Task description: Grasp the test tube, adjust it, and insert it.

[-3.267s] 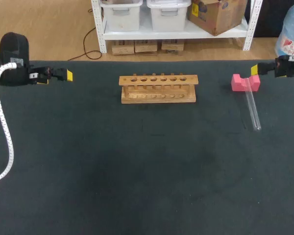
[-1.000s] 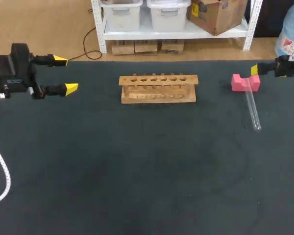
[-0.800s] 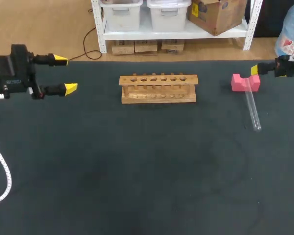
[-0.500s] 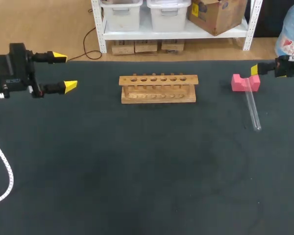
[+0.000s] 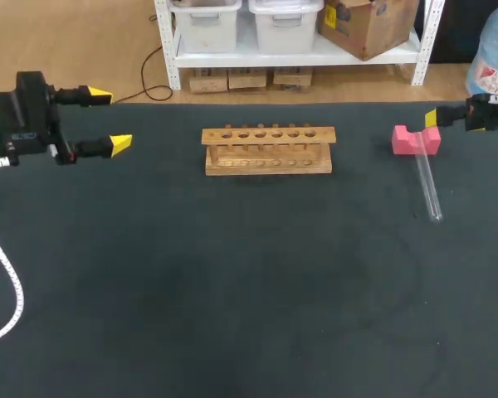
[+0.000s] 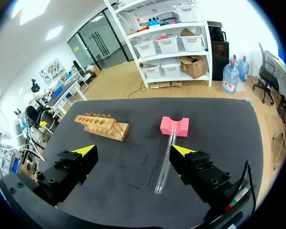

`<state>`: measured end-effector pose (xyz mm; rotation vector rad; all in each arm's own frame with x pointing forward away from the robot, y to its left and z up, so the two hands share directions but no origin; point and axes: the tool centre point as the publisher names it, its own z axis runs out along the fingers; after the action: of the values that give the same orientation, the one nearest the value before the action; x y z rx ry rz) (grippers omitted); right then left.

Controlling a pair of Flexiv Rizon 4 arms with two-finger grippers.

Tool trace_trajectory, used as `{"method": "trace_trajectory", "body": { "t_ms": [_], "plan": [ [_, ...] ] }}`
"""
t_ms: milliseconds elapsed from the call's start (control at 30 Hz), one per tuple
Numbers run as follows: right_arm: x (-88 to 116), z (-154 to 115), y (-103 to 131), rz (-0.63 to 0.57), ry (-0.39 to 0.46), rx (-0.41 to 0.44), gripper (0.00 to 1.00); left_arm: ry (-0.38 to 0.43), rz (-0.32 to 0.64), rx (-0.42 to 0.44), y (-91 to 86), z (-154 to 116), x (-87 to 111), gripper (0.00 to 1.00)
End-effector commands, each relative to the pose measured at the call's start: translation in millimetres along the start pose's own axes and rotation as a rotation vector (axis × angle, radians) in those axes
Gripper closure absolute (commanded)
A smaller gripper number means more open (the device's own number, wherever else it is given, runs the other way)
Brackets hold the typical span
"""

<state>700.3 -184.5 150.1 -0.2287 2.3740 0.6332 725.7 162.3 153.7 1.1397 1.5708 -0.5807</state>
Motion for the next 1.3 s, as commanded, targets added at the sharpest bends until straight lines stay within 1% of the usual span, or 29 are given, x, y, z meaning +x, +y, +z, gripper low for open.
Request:
{"method": "trace_trajectory", "body": {
  "t_ms": [33, 333, 433, 500, 633, 700, 733, 900, 1000, 1067, 1233, 1300],
  "plan": [
    [0, 0, 0, -0.001, 0.001, 0.0, 0.0, -0.005, 0.002, -0.011, -2.8, 0, 0.9, 0.0],
    [0, 0, 0, -0.001, 0.001, 0.0, 0.0, -0.005, 0.002, -0.011, -2.8, 0, 0.9, 0.0],
    [1, 6, 5, -0.047, -0.005, 0.025, 0.0, -0.005, 0.002, -0.011, -2.8, 0, 0.9, 0.0],
    [1, 10, 7, -0.073, -0.019, 0.073, 0.0, -0.005, 0.002, -0.011, -2.8, 0, 0.9, 0.0],
    [4, 17, 9, -0.112, -0.024, 0.134, 0.0, -0.005, 0.002, -0.011, -2.8, 0, 0.9, 0.0],
    [5, 20, 8, -0.105, -0.033, 0.171, 0.0, -0.005, 0.002, -0.011, -2.8, 0, 0.9, 0.0],
    [5, 21, 7, -0.099, -0.028, 0.177, 0.0, -0.005, 0.002, -0.011, -2.8, 0, 0.9, 0.0],
    [7, 26, 5, -0.086, -0.057, 0.284, 0.0, -0.005, 0.002, -0.011, -2.8, 0, 0.9, 0.0],
    [10, 31, 3, -0.089, -0.068, 0.33, 0.0, -0.005, 0.002, -0.011, -2.8, 0, 0.9, 0.0],
    [12, 34, 1, -0.096, -0.064, 0.344, 0.0, -0.005, 0.002, -0.011, -2.8, 0, 0.9, 0.0],
    [18, 42, -7, -0.169, -0.074, 0.439, 0.0, -0.005, 0.002, -0.011, -2.8, 0, 0.9, 0.0],
    [20, 45, -10, -0.162, -0.073, 0.44, 0.0, -0.005, 0.002, -0.011, -2.8, 0, 0.9, 0.0]
  ]
}}
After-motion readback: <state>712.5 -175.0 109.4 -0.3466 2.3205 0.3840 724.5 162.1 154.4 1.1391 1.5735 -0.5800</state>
